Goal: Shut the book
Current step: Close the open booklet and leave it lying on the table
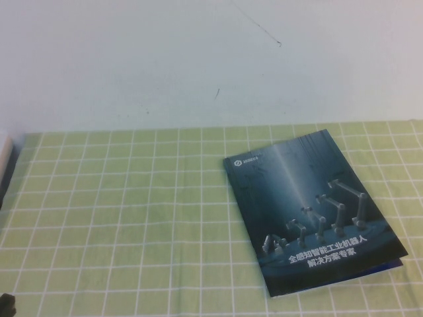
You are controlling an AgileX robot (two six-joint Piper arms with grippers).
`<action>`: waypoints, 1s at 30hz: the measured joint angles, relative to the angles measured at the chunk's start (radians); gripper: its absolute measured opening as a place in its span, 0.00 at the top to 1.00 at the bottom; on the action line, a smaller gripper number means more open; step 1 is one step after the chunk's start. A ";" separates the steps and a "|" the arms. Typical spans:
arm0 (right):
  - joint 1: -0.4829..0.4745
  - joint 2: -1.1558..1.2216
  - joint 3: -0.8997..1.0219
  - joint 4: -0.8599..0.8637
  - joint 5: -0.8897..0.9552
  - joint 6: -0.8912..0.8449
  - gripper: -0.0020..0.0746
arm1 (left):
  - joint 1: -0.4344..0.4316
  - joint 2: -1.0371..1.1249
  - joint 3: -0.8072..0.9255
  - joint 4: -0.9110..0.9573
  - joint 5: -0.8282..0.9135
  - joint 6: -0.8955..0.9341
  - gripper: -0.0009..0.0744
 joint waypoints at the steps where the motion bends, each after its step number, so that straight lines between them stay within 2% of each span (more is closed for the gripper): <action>1: 0.000 0.000 0.000 0.000 0.000 0.000 0.98 | 0.000 -0.002 0.002 0.000 -0.002 0.000 0.99; 5: 0.000 0.000 0.000 0.000 0.000 0.000 0.98 | 0.040 -0.067 0.051 -0.038 -0.024 0.012 0.99; 13: 0.000 0.000 0.000 0.000 0.002 0.000 0.98 | 0.274 -0.362 0.241 -0.294 -0.028 0.283 0.99; 19: 0.000 0.000 0.000 0.002 0.002 0.000 0.98 | 0.399 -0.462 0.423 -0.389 -0.026 0.332 0.99; 23: 0.000 0.000 0.000 0.004 0.002 0.000 0.98 | 0.426 -0.465 0.499 -0.412 -0.033 0.335 0.99; 30: 0.000 0.000 0.000 0.006 0.004 0.000 0.98 | 0.425 -0.467 0.507 -0.422 -0.078 0.321 0.99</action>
